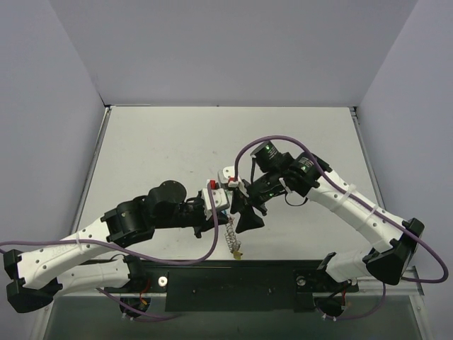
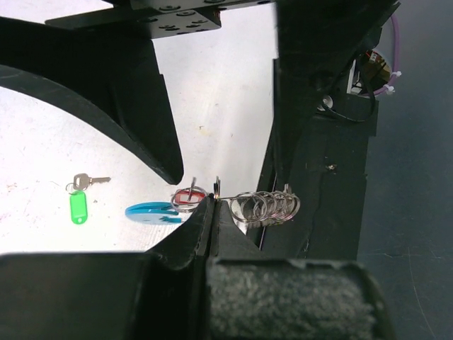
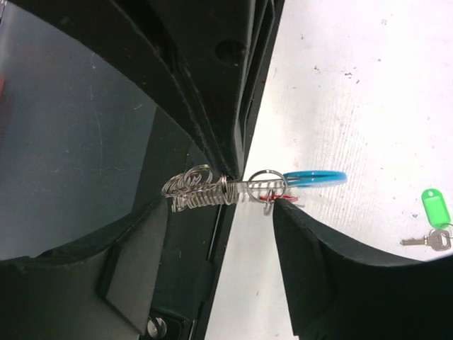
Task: Put the keys on the keyring
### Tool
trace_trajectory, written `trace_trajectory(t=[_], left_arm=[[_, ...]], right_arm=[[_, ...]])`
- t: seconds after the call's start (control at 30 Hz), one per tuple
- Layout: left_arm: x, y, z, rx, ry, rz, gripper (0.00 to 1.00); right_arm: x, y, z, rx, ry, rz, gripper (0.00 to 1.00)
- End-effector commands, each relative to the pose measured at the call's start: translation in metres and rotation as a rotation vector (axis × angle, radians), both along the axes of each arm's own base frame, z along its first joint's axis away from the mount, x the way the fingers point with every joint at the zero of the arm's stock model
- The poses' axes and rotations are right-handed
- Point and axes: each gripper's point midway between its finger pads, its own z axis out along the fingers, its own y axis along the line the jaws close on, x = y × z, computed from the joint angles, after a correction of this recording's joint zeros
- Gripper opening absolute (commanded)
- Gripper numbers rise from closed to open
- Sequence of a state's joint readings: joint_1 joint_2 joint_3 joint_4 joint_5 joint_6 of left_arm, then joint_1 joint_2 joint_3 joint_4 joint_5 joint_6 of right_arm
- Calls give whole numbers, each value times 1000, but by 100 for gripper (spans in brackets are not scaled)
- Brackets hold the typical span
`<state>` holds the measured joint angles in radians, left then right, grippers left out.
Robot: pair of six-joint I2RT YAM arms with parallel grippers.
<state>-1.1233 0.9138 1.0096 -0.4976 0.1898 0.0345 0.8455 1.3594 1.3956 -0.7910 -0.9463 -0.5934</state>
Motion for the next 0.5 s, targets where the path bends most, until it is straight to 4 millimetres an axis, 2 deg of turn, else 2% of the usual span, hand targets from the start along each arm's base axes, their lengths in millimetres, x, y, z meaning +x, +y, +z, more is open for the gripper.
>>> trace_trajectory(t=[0.0,0.07,0.23,0.47], left_arm=[[0,-8,30,-127,-38,-1,0],[0,-7,28,-133,-33,1,0],[-1,-7,27,-141,-38,1,0],[2,-11,26,-131,-44,16,0]], right_arm=[[-12,-11,23,76,-9,53,59],[-15,-22,23,92,-6,47,64],[-12,-45,26,123,-54,-1,66],[-5,-59,22,85,-100,-37,68]])
